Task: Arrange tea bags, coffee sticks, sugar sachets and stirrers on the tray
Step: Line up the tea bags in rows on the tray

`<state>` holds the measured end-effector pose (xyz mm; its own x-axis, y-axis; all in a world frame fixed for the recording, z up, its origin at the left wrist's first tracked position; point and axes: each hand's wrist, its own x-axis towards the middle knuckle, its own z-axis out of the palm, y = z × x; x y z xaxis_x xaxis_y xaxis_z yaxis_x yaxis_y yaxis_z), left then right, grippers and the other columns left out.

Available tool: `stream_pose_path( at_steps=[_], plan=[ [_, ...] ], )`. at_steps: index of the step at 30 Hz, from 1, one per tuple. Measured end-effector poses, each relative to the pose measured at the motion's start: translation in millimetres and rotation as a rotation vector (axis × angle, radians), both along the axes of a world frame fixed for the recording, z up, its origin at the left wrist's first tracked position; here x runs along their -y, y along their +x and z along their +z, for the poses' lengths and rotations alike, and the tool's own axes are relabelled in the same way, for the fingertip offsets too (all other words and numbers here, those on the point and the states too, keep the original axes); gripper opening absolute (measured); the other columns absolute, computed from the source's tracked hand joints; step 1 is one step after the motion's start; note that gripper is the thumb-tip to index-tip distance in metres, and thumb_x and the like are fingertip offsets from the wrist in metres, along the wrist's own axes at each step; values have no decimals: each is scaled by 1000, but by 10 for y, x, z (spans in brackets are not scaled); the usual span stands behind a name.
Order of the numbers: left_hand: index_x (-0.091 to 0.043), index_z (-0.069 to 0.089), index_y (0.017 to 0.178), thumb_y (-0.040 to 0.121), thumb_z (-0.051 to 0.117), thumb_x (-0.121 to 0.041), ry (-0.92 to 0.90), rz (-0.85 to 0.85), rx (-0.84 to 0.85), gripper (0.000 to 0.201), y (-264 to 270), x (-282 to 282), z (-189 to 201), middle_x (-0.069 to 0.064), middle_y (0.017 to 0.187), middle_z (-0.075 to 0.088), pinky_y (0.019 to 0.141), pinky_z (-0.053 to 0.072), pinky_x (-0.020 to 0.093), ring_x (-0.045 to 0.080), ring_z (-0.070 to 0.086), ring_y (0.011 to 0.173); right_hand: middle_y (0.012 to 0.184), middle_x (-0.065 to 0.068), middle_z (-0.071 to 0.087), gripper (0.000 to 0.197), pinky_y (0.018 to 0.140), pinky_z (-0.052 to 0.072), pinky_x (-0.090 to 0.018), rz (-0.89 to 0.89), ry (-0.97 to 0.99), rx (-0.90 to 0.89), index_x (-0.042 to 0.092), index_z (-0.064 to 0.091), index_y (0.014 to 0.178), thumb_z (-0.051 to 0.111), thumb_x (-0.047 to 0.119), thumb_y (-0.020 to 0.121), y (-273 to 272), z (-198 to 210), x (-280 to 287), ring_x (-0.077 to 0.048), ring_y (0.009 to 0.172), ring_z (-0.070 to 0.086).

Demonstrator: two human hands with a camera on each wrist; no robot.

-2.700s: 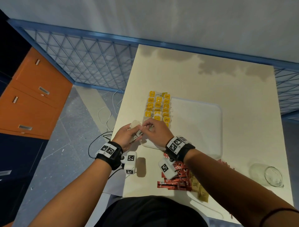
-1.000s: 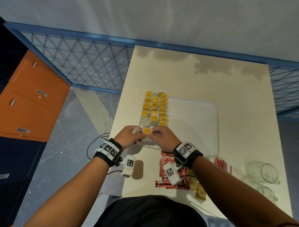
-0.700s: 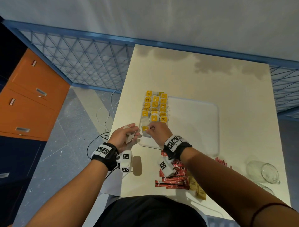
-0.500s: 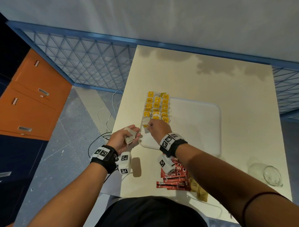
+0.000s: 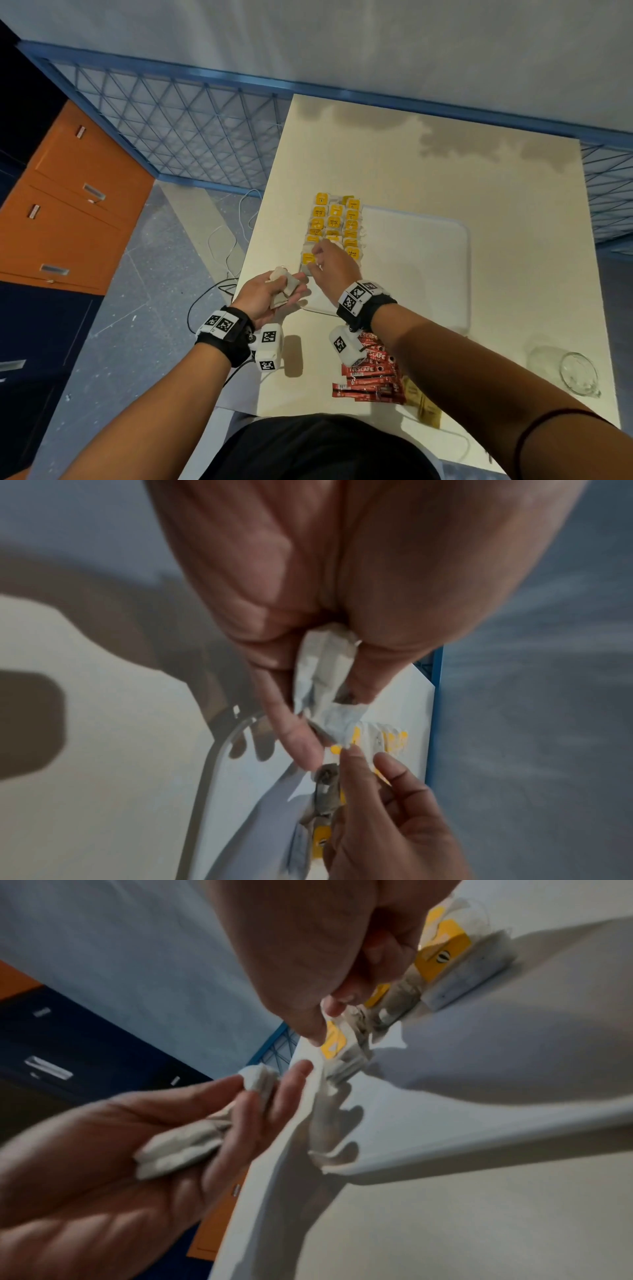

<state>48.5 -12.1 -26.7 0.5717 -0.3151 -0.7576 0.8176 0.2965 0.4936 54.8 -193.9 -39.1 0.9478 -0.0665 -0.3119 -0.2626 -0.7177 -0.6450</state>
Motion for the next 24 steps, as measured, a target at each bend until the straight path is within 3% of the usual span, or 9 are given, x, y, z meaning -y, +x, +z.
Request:
stream_pose_path(
  at_steps=[3,6,9,11,13,16,19,22,24],
  plan=[
    [4,58,121,106,44,-14,7,-6,-13,27,5,27,11,32,128,62,105,45,61,54,57,120,89,9,65,8,74,51,-33,13,144,46,24,67,98,63,30,94,-75,90,14,-14,83,61],
    [-2,60,127,107,40,-19,-16,-28,-2,32,1,51,46,29,126,64,107,43,62,48,63,115,79,2,73,24,75,57,-41,-22,268,-4,18,74,82,62,36,94,-187,211,17,-17,79,67],
    [-9,66,120,109,37,-19,-15,-67,43,32,-8,76,110,23,117,71,94,56,49,36,71,104,76,4,74,26,79,59,-41,-44,381,-76,19,76,78,66,39,92,-309,259,17,-9,77,73],
    [-10,65,123,109,37,-20,-13,-90,49,33,-10,91,127,24,123,68,93,58,45,36,68,113,75,6,73,21,79,60,-44,-47,416,-97,20,75,76,67,34,91,-376,262,14,-6,75,74],
    [-10,65,126,108,39,-20,-5,-96,39,33,-21,117,139,23,124,68,86,60,44,37,66,116,74,11,71,17,77,59,-44,-44,380,-78,21,72,75,66,25,90,-420,252,20,1,72,70],
    [-12,70,112,107,44,-22,68,-127,21,28,-47,171,146,19,115,71,73,60,37,35,69,103,80,14,70,10,77,58,-42,-85,294,-35,26,68,79,65,33,85,-464,211,40,-4,76,65],
    [-6,68,111,104,53,-23,120,-149,29,24,-73,219,140,21,109,66,69,60,35,36,65,99,79,15,68,10,72,56,-37,-119,225,15,29,62,78,66,34,86,-479,181,84,-3,74,64],
    [-1,61,94,102,56,-19,130,-123,19,20,-77,255,142,22,96,60,62,59,31,36,58,92,78,12,68,12,65,52,-33,-112,139,65,28,60,80,66,33,89,-490,206,138,-8,69,63],
    [-3,62,97,101,58,-20,154,-147,47,17,-75,280,142,20,95,67,62,60,29,32,65,88,80,9,68,11,65,49,-32,-63,101,72,25,62,83,66,31,91,-503,216,135,-11,73,61]
  ],
)
